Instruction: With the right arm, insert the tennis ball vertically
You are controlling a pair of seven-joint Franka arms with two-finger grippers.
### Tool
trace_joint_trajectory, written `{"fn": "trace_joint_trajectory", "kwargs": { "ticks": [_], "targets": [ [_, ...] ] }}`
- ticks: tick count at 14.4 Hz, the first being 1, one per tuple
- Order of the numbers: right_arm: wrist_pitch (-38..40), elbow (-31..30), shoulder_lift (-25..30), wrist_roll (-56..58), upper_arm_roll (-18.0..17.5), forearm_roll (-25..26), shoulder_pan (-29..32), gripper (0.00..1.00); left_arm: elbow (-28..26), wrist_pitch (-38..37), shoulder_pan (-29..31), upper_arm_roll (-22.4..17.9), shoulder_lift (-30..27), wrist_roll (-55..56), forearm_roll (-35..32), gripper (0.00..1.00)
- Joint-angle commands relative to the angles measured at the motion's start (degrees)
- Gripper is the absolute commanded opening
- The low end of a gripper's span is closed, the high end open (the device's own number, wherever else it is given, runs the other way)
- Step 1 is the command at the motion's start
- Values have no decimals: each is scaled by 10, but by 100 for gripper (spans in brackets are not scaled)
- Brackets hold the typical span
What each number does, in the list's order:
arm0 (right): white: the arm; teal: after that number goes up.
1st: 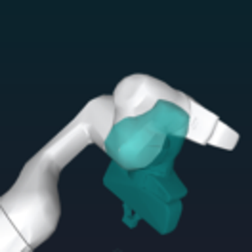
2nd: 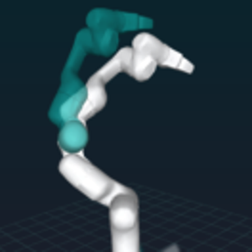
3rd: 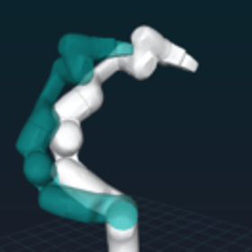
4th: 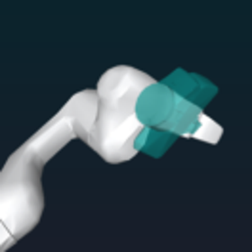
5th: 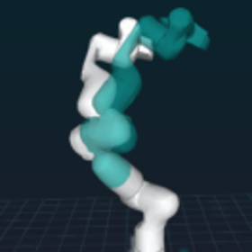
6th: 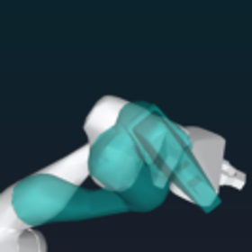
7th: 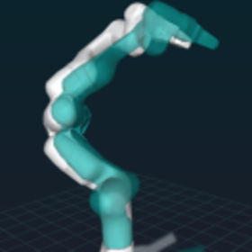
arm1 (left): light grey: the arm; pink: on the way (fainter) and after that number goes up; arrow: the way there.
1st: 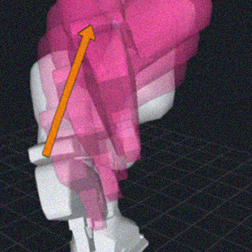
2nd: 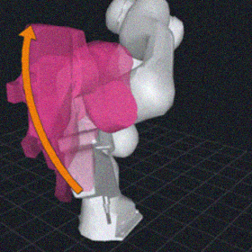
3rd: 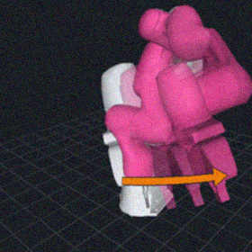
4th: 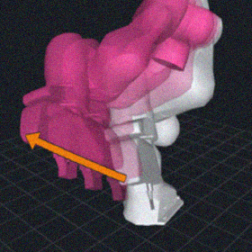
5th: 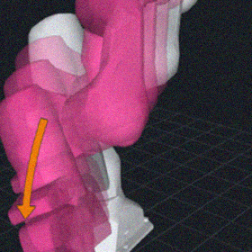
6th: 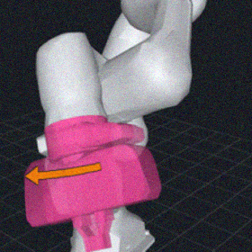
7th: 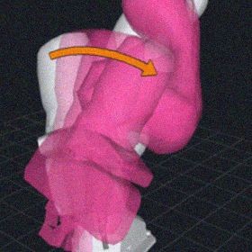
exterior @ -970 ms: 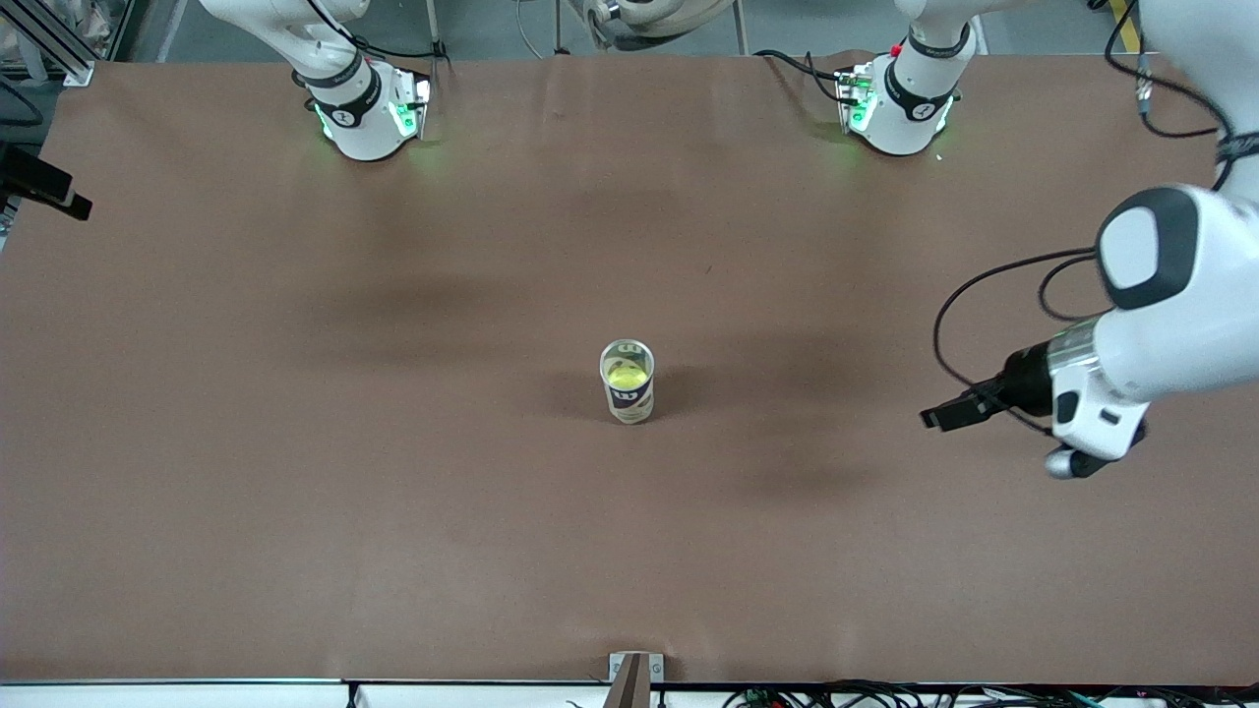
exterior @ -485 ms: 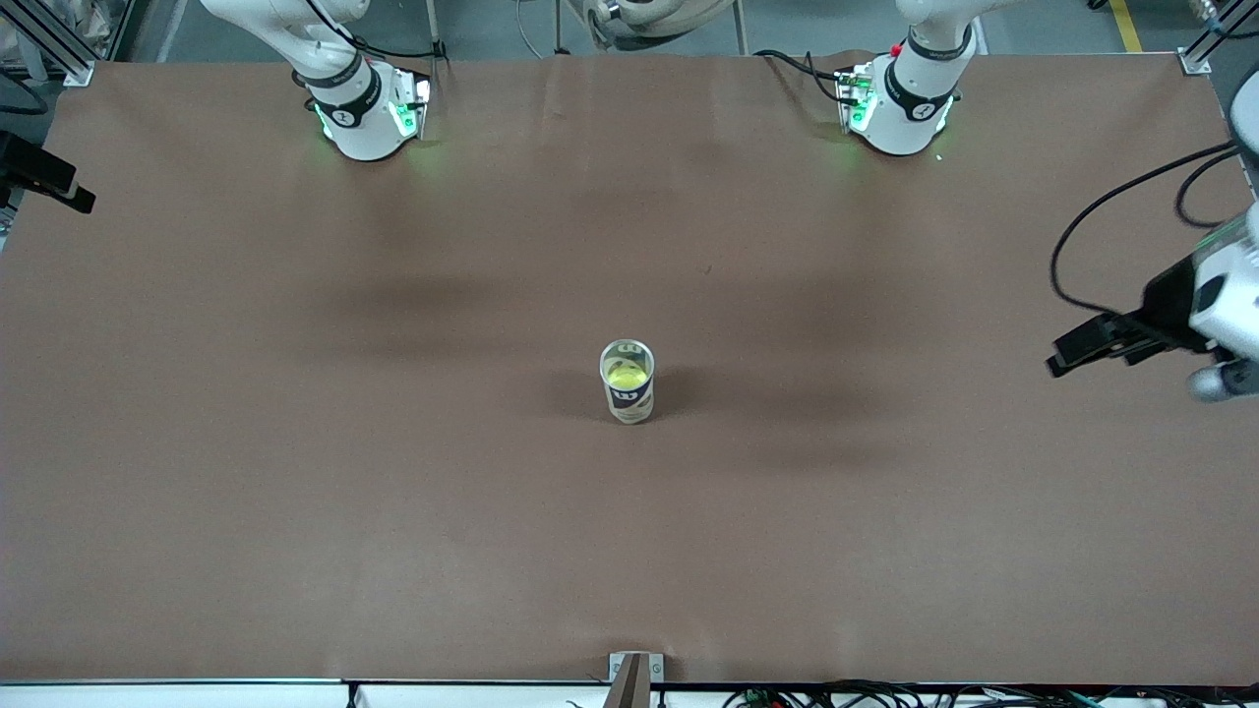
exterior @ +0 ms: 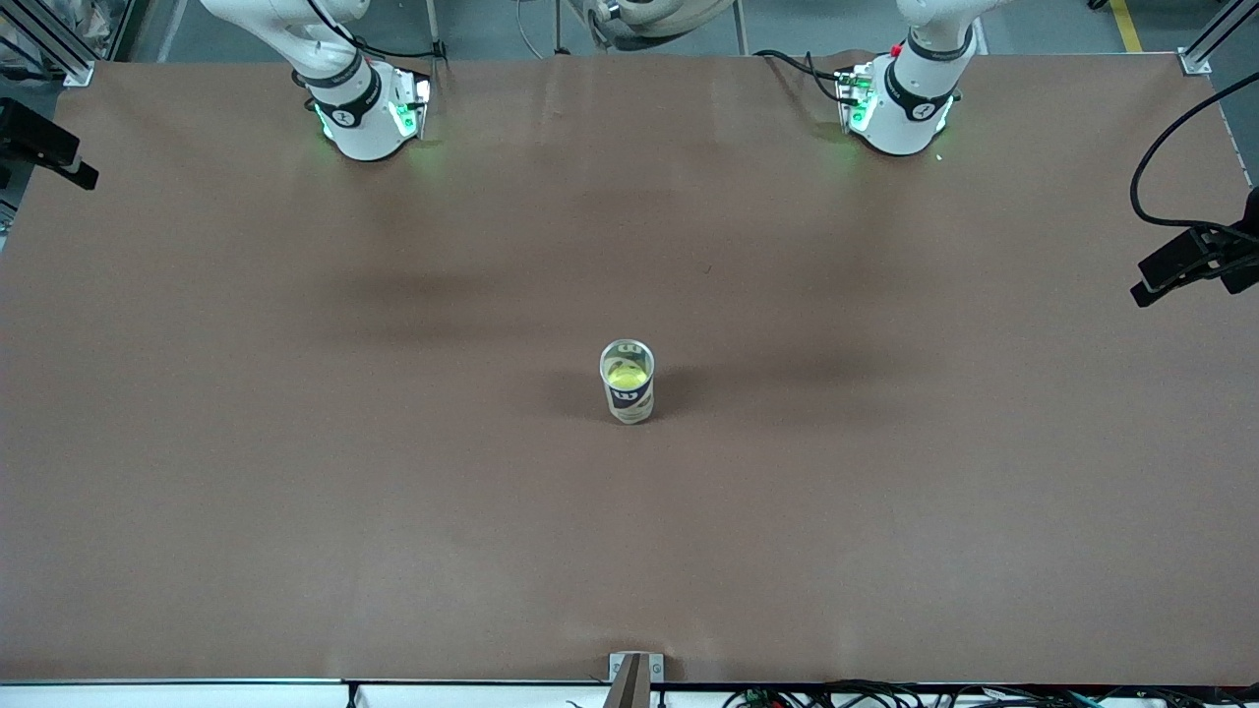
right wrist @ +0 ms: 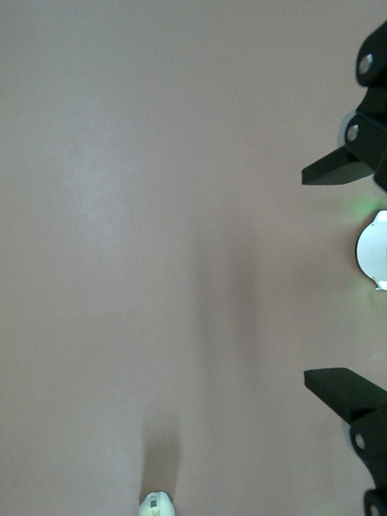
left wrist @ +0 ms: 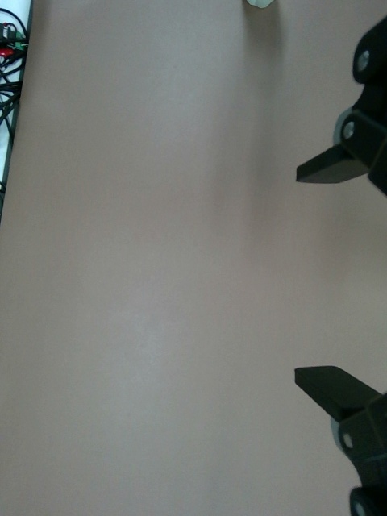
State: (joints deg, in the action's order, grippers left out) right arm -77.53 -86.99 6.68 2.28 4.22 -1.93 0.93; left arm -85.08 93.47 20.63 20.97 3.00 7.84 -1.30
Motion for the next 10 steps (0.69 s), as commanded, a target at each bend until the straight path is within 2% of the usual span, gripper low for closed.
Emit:
{"fn": "trace_joint_trajectory", "kwargs": {
  "ticks": [1,7,10],
  "targets": [
    [-8,-27,26,23,-18,23,8,100,10,-13,2,1,5,-12,-13,100],
    [-13,-27,26,24,-13,23,-2,100,10,-13,5,-1,10,-19,-9,100],
    [-18,-27,25,24,-13,19,0,100,11,-13,-15,-20,7,-19,-11,100]
  ]
}}
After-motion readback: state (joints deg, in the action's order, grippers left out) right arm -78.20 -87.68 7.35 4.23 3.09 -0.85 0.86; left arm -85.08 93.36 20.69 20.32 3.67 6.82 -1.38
